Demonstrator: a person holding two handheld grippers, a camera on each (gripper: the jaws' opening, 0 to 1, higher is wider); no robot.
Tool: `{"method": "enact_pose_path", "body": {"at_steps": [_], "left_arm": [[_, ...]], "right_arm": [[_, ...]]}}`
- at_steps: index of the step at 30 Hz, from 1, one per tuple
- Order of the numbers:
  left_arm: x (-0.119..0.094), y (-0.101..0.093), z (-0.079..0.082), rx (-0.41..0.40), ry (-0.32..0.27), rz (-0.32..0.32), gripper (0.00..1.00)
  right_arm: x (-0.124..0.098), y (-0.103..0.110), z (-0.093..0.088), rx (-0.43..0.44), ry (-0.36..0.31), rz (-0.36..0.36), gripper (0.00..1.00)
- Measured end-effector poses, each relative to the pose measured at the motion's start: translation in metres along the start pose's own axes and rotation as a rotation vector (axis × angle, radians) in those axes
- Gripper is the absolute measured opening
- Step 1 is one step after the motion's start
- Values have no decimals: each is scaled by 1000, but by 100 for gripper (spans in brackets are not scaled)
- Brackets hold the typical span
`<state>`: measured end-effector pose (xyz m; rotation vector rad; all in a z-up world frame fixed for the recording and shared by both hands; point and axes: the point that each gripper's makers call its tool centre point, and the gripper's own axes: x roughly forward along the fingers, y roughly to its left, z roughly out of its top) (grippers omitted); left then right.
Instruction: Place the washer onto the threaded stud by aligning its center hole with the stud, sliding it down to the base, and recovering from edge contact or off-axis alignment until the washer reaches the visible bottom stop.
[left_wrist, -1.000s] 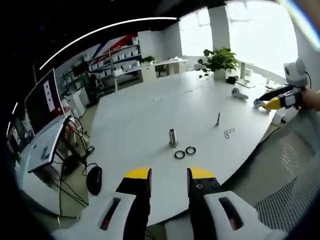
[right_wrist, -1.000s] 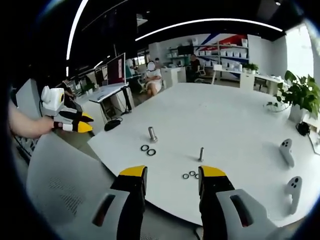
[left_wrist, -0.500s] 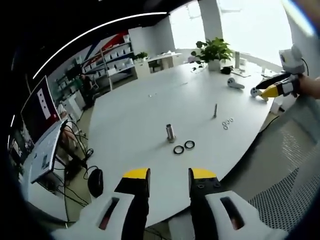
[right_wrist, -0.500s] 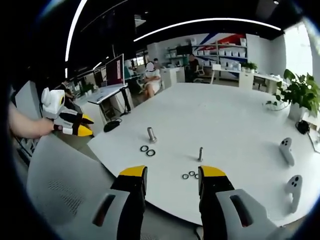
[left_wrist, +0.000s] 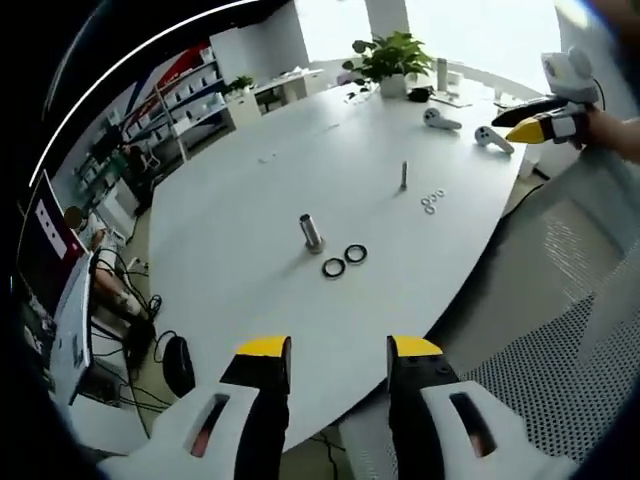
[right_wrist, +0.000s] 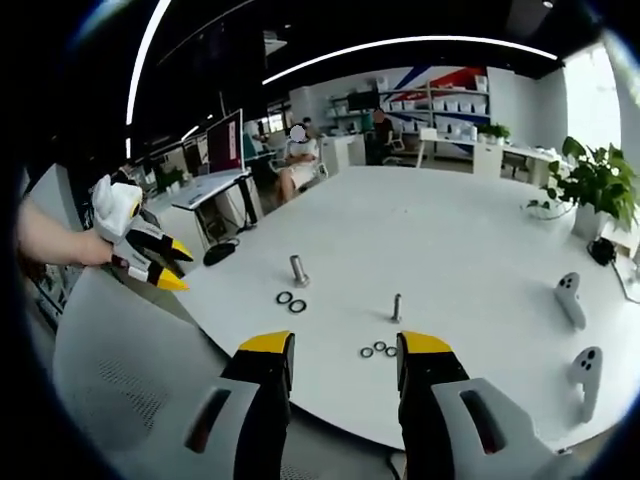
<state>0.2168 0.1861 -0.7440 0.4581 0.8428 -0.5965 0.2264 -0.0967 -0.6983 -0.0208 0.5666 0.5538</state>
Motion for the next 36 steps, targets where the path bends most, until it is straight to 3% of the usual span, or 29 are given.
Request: {"method": "enact_pose_path", "body": {"at_steps": [15,18,22,25,30,36], "left_arm": [[60,2,30,1,-6,-84,35],[74,-1,24,-36,46,-104,35],[87,0,30,-35,48,-115,35],[96,-1,28,-28,83,-144,32],[109,5,28,-38,104,-144,33],[126,11,19,-12,174,-141,34]], "right_arm": [[0,0,1,-4,-6,2,43],[-1,0,1,-6,-9,2,43],[-1,-1,1,-1,-8,-1,43],[-1,-1,1,-2,-9,-2,43],[-1,-3,2,4,-15,-6,43],[-1,-4,2,6,-18,-11,43]]}}
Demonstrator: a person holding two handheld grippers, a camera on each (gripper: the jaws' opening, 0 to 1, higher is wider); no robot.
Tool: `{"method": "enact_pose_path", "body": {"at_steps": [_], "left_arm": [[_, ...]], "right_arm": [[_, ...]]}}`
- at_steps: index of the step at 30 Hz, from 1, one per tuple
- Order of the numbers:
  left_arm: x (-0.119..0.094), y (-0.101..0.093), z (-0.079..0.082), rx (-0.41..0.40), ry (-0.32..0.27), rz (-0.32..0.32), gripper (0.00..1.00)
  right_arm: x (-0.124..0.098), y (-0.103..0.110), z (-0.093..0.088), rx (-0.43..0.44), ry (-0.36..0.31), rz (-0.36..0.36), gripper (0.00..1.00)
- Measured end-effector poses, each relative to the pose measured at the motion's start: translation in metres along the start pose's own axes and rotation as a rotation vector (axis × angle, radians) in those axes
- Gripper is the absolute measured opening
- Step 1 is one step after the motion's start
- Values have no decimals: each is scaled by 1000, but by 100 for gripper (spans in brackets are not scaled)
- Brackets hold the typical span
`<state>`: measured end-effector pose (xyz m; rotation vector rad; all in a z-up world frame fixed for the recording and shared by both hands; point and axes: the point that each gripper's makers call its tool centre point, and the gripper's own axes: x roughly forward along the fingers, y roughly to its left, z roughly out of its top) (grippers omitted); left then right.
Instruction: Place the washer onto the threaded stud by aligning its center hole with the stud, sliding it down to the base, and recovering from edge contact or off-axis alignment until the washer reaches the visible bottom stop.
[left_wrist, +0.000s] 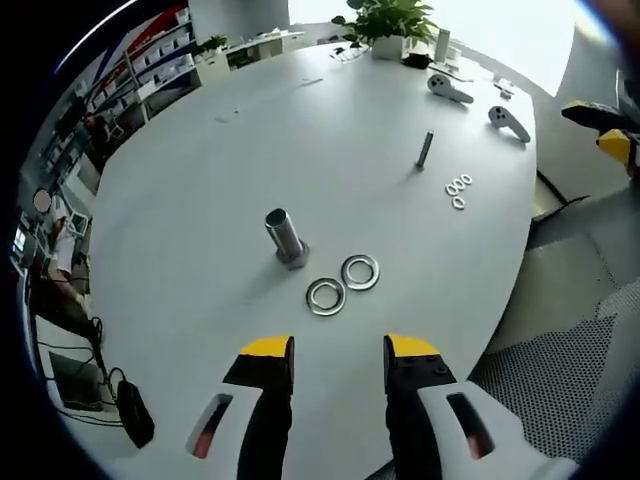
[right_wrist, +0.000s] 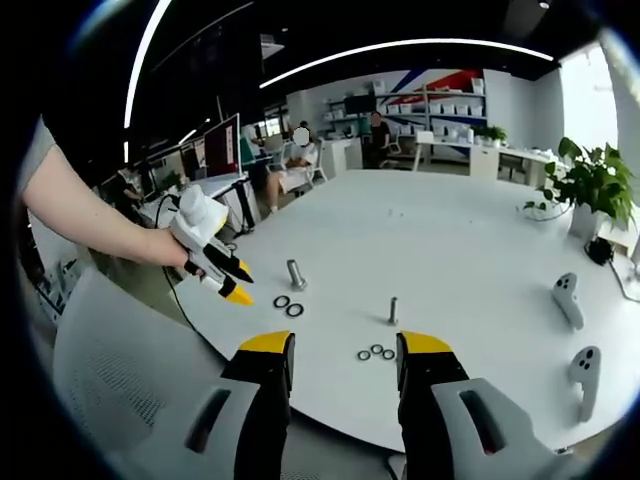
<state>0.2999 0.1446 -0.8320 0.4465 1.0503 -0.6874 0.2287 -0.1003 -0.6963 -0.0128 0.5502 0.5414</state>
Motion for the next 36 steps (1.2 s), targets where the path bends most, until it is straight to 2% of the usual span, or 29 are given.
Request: {"method": "enact_pose_path", "body": {"at_steps": [4,13,17,20,24,26,29,36], "left_arm": [[9,2,4,12,14,-2,34],[32,6,6,79,88,-13,33],[41,6,7,141,118,-11,32],[45,5,9,142,133,-1,32],[49,0,13,161,136,-21,32],[51,3,13,168,148,-18,32],[52,6,14,135,157,-22,31],[57,8,19,129,160,-42,30]], "right_arm": [[0,0,-1,1,4,-2,43],[0,-2,0,8,-1,-7,42],[0,-3,0,13,-1,-9,42],[0,-3,0,14,-3,-9,42],[0,-4,0,12,-5,-10,42],[0,-4,1,18,-9,-10,41],[0,-4,1,16,-10,-9,41],[-1,-5,2,19,-17,-18,41]]}}
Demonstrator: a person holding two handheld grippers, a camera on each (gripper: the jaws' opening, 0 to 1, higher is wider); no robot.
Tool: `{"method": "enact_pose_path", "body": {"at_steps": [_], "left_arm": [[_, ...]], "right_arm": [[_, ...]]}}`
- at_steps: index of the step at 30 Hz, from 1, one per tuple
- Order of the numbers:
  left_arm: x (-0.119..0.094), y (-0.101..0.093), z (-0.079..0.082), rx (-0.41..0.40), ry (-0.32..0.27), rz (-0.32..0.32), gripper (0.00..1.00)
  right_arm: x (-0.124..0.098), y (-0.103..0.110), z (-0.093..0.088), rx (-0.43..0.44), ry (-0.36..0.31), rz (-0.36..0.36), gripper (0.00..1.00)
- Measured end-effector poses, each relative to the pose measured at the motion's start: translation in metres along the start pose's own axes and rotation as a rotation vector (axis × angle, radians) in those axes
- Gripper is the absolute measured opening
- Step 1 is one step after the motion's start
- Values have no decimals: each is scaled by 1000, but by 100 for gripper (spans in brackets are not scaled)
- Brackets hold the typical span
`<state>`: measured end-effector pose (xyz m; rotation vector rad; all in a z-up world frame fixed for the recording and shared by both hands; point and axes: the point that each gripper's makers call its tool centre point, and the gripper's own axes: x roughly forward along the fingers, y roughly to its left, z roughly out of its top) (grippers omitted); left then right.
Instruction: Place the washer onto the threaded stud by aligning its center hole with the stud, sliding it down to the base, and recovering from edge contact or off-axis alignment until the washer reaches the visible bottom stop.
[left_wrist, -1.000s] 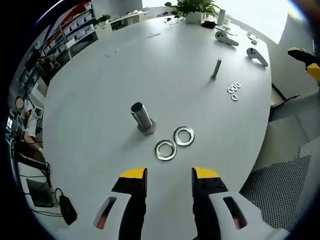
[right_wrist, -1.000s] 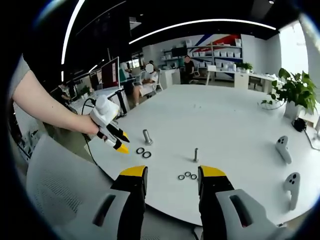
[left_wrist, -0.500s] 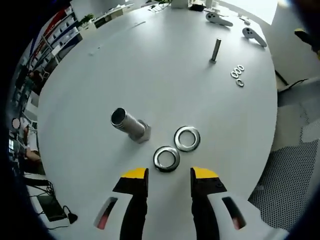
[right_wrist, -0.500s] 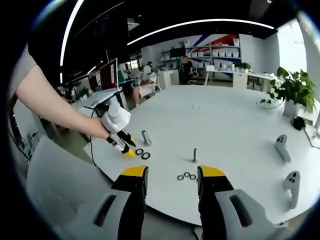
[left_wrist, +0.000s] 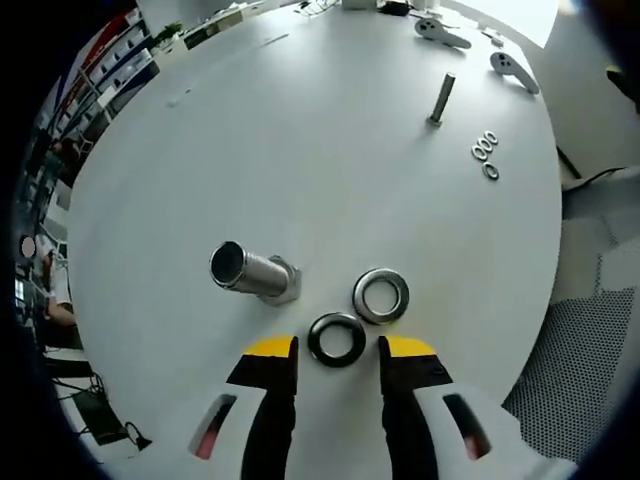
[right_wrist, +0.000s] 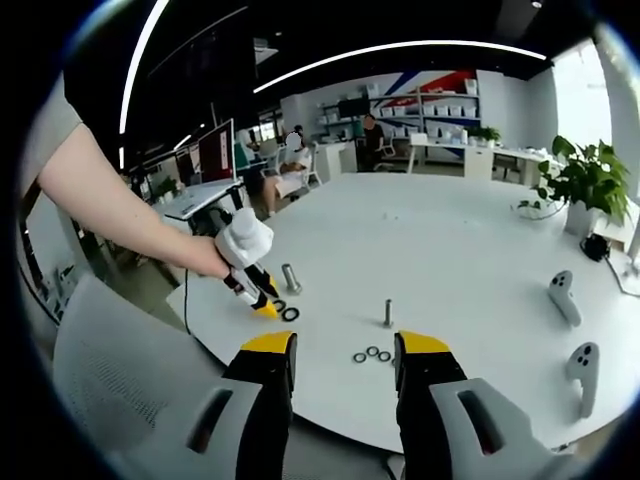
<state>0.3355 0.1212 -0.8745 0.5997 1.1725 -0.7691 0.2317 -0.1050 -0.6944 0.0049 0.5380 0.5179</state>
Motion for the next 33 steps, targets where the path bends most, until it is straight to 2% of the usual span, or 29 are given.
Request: {"method": "enact_pose_path", "body": {"at_steps": [1,6,13,19,21,25,28,30,33], "left_arm": [[1,-3,0,-1,3,-21,28],[1,2,1,-46,-1,-15,23],[0,-2,-1,-16,-2,-8,21],[-1,-3,-5,-11,36,-20,21],[-1,-3,-6,-56,44,-14,21],[-1,-4,-5,-79,45,-28,23],[-2,-6,-7,-47,60,-35,24],[-2,-4,-10,11,82,-23,25],[-2,-4,-8,-56,68,-16,24]], "right_arm": [[0,0,0,-3,1,-1,41],[0,-1,1,-7,-5,-4,41],[0,-1,0,-5,1,-3,41],[0,-1,0,-4,2,-6,41],[-1,-2,0,-6,-1,-8,41],[-1,-2,0,-5,1,-9,40],[-1,-1,0,-7,0,-7,40],[0,-1,0,-10,3,-4,40],[-1,-1,0,-6,0,-5,40]]}}
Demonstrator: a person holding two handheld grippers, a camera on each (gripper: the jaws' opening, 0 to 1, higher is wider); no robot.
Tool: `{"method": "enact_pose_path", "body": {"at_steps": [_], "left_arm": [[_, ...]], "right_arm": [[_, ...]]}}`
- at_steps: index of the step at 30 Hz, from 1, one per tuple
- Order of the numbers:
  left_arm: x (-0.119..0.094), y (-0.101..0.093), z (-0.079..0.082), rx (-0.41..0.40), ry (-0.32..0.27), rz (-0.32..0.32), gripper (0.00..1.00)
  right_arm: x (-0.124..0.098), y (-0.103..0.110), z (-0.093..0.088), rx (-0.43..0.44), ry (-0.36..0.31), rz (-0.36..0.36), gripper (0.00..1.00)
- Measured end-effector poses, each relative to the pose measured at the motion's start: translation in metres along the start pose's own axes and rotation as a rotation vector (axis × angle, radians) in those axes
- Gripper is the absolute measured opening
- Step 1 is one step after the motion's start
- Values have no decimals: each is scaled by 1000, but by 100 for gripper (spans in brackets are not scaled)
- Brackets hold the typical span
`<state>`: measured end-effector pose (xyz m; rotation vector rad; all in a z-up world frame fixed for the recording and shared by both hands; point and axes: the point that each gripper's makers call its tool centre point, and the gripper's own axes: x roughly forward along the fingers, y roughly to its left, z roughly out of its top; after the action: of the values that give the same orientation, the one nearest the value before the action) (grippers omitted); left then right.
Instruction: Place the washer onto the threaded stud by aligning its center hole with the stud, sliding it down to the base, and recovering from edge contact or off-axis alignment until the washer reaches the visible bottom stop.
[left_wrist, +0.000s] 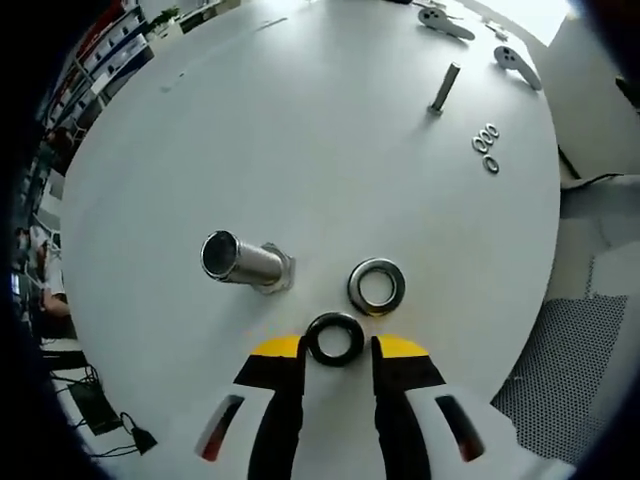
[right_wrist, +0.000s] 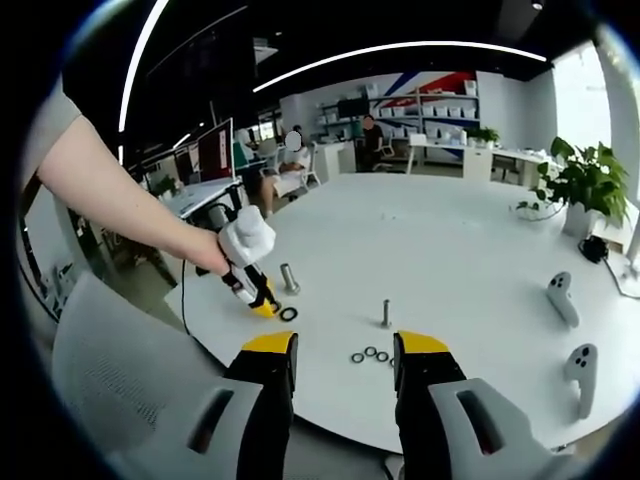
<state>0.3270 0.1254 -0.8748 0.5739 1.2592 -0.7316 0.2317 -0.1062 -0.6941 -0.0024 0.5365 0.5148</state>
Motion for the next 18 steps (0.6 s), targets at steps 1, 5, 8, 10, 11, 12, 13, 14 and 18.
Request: {"method": "enact_pose_path", "body": {"at_steps": [1,5,8,10,11,12,13,14,18], "left_arm": [[0,0,0,2,4,3,24],[1,0,0,20,18,8,24],[1,0,1,22,35,1,22],[1,-2,1,31,68,8,21],[1,-3,2,33,89,15,21],[0,-3,2,39,101,17,21],[3,-3,2,44,115,19,21],[3,-3,2,42,122,19,21],[1,-3,0,47,131,15,21]], "right_arm": [[0,0,0,2,-1,0,40],[1,1,-1,-3,8,5,40],[0,2,0,-2,3,5,40],[0,1,-1,-2,5,4,40],[0,1,-1,-1,6,4,40],[1,1,-1,-2,6,4,40],[1,1,-1,-3,6,5,40],[1,1,-1,-3,7,3,40],[0,1,-1,-2,5,0,40]]}}
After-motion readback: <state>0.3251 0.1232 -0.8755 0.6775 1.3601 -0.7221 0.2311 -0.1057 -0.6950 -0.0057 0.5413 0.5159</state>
